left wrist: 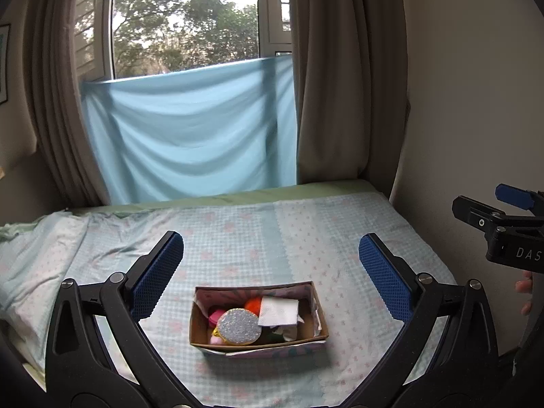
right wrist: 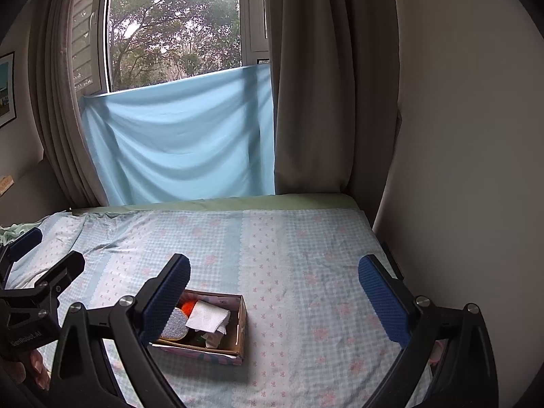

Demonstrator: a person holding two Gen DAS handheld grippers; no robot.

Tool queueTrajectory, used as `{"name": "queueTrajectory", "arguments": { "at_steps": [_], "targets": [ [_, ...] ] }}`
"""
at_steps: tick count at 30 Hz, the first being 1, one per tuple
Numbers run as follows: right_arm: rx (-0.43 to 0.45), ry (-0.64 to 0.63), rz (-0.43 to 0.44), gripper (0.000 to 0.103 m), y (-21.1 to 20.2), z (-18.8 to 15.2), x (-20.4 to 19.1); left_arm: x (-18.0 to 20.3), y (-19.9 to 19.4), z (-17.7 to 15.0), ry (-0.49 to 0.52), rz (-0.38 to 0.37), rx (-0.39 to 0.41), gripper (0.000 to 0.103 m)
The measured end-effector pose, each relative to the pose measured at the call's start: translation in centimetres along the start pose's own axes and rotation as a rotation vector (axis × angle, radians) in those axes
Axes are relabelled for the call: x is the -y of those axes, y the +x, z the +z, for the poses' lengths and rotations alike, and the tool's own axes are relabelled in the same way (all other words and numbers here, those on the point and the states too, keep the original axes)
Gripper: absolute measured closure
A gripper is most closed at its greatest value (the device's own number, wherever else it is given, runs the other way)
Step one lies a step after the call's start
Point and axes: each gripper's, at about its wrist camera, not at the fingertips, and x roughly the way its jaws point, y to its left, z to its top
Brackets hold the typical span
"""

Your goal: Organize soft objects

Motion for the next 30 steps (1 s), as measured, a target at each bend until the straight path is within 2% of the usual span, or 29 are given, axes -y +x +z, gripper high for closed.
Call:
{"name": "queueTrajectory", "arguments": {
  "at_steps": [15, 22, 30],
  "targets": [
    [0.004, 0.001, -0.007, 0.004, 0.3, 0.1, 0.0, -0.1, 0.8, 0.0, -0.003, 0.019, -0.022, 0.0],
    [0.001, 0.002, -0.002, 0.004, 0.7, 0.2, 0.1, -1.3, 0.8, -0.1, -0.064, 0.075, -0.006, 0.0],
    [-0.044, -0.002, 0.005, 0.004, 2.5, 0.3, -0.3, -2.3, 2.6, -0.7, -0.093, 0.057, -0.053, 0.0]
  ]
}}
